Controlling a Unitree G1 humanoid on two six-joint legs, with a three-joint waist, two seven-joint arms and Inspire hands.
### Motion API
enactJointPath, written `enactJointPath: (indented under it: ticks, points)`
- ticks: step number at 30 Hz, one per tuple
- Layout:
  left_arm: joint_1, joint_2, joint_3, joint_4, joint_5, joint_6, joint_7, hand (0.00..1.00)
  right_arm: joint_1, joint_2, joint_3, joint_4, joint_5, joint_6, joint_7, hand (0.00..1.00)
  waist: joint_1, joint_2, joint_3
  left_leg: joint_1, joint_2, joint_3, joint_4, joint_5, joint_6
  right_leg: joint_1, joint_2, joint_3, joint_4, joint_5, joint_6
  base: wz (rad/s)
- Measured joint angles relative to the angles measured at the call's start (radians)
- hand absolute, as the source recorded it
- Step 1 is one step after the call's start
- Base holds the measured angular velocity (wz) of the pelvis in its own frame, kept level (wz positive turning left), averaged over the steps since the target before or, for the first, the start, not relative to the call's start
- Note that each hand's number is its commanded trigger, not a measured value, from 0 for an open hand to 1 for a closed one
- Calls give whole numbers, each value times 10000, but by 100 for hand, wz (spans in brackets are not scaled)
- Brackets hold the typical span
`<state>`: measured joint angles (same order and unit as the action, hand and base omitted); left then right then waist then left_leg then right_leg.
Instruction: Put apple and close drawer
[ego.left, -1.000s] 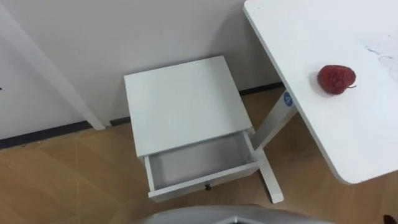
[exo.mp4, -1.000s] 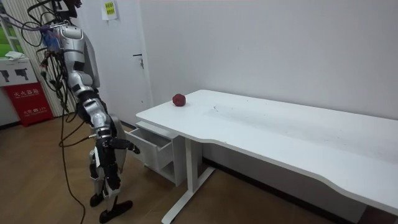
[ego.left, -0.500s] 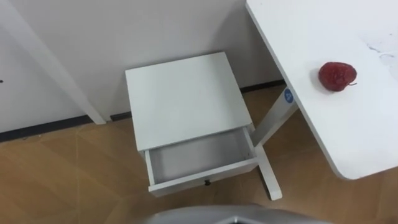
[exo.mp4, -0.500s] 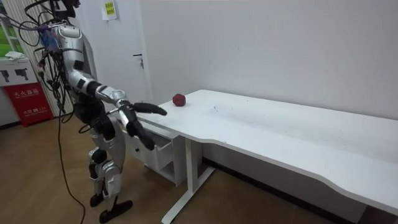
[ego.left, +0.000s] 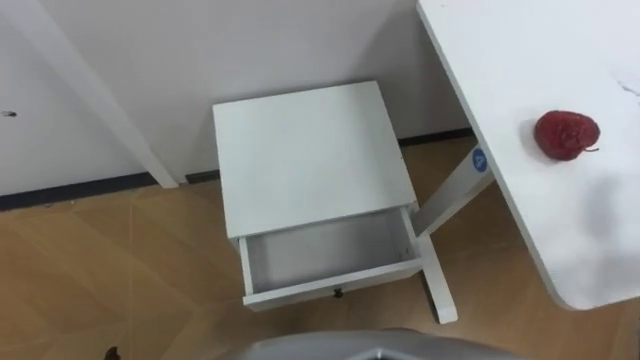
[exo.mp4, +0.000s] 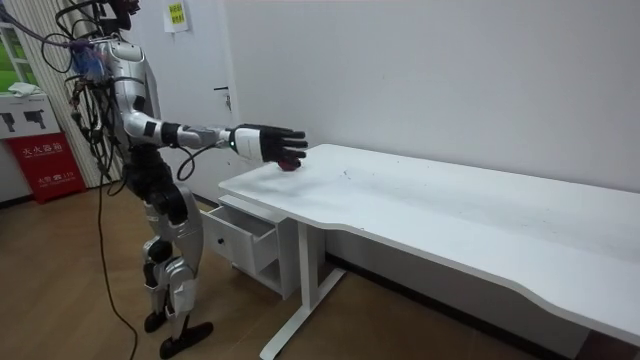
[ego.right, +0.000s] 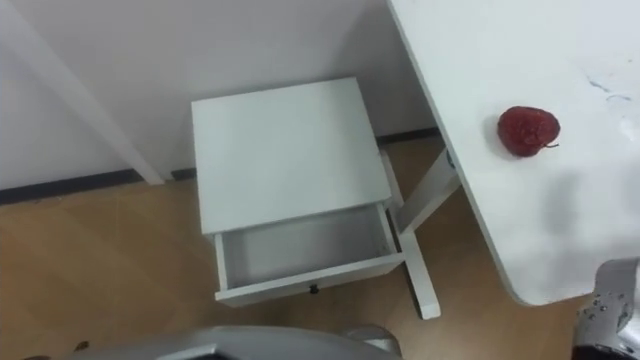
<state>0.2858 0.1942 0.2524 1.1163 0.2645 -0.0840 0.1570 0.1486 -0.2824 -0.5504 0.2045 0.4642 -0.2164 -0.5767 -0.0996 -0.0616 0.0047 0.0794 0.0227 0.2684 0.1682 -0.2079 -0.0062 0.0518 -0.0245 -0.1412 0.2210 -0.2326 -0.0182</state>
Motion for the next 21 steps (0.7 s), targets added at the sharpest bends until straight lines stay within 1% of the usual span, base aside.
enactJointPath:
  ticks: [3,5,7,10,13,14,18,20,21]
  points:
    - [-19,0,-61,20,26,93,-24,0,-143,-323,426,-85,-146,0,197,0,50,5,-1,-8,7,28,16,0,0,-1,1,-23,21,4,-3,0]
    - [-17,1,-62,19,30,138,-66,0,-116,-388,601,-136,-483,15,325,0,133,-12,5,-15,14,23,32,0,0,3,-3,-25,30,10,-13,0]
    - [-12,3,-61,13,29,152,-129,0,-117,-392,604,-250,-743,116,451,0,170,-15,5,-70,15,-4,55,0,0,6,-24,-113,40,12,-16,9]
    - [-11,16,-70,-23,38,317,-138,0,-119,-439,666,-289,-793,265,776,0,221,-50,11,-189,22,-59,187,0,0,2,-40,-165,48,24,-24,8]
    - [-19,54,-215,-18,47,384,-211,0,-122,-645,1017,-285,-854,436,1144,0,217,-83,15,-198,32,-80,197,0,1,-39,-83,-244,46,25,-26,6]
    - [-35,77,-217,-17,48,391,-249,0,-127,-734,1120,-285,-855,446,1392,0,222,-106,13,-202,34,-96,208,0,1,-20,-82,-263,29,25,-26,3]
    - [-14,177,-224,-18,80,414,-348,0,-182,-793,1322,-233,-859,446,1860,0,254,-274,33,-212,42,-99,230,1,0,3,-73,-269,-18,24,-30,1]
    - [7,186,-231,-18,127,415,-348,0,-260,-793,1388,-10,-860,494,2200,0,254,-358,-5,-209,33,-99,226,1,1,24,-75,-277,-16,25,-31,0]
    - [11,206,-231,-17,127,415,-348,0,-306,-793,1396,78,-866,579,2333,0,255,-423,-4,-215,33,-99,221,0,1,50,-72,-277,-7,26,-30,0]
